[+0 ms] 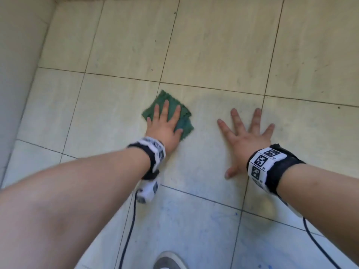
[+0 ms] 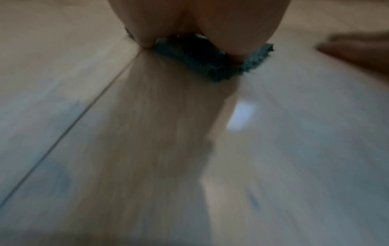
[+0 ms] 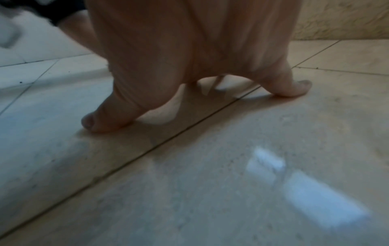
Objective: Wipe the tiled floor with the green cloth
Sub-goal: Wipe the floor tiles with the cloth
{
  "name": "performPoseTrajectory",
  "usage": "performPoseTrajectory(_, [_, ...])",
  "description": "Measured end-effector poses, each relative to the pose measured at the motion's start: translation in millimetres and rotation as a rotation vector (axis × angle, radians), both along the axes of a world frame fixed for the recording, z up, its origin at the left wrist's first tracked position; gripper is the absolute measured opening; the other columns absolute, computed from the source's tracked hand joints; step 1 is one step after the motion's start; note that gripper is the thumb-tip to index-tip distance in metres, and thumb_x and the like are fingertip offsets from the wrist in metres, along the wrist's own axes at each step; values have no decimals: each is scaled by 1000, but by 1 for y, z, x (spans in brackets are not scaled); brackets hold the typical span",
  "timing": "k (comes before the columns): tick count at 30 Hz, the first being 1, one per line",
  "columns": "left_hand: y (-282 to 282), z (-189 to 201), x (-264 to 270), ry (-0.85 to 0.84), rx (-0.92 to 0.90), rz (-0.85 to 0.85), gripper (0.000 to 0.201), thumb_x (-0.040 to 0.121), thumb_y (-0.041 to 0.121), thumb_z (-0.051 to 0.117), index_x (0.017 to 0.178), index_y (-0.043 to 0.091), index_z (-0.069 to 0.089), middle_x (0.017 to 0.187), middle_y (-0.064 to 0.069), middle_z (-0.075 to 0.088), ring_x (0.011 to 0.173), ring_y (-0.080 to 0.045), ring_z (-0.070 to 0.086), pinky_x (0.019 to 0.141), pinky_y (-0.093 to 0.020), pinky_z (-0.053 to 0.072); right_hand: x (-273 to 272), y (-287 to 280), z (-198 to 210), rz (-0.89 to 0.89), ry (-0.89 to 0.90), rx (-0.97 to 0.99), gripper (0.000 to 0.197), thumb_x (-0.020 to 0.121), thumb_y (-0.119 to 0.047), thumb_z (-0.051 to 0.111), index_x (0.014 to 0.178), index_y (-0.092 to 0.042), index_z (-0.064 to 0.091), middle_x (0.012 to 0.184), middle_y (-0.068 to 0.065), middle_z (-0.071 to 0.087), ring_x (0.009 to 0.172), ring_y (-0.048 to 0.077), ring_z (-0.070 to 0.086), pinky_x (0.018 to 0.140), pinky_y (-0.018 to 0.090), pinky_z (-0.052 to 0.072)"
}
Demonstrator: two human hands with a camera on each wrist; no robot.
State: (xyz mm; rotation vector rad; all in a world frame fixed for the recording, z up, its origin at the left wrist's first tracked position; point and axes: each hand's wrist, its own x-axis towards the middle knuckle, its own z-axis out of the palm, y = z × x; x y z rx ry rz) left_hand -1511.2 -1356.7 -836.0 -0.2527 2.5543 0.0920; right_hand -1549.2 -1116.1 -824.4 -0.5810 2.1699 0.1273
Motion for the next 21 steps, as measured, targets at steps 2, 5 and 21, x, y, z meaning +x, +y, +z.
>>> performPoseTrajectory(2, [28, 3, 41, -67, -13, -71, 76, 101, 47, 38, 155, 34, -14, 160, -4, -29, 148, -35, -22, 120, -59, 3, 1, 0, 1, -2, 10, -5, 159, 46, -74, 83, 141, -42, -40, 147, -1, -52, 132, 58, -39, 104, 83, 4])
performPoseTrajectory(5, [79, -1, 81, -122, -4, -177, 74, 101, 49, 32, 152, 36, -21, 151, -2, -41, 144, -34, -31, 120, -57, -5, 1, 1, 2, 4, 18, -15, 157, 47, -75, 83, 143, -42, -37, 149, -1, -50, 134, 57, -37, 105, 82, 4])
performPoseTrajectory(21, [-1, 2, 141, -56, -70, 399, 69, 103, 47, 29, 156, 33, -13, 163, -6, -23, 150, -34, -16, 121, -57, 7, 11, 21, -4, 69, 73, -36, 150, 50, -80, 77, 148, -42, -30, 154, -10, -42, 141, 47, -33, 111, 75, 4])
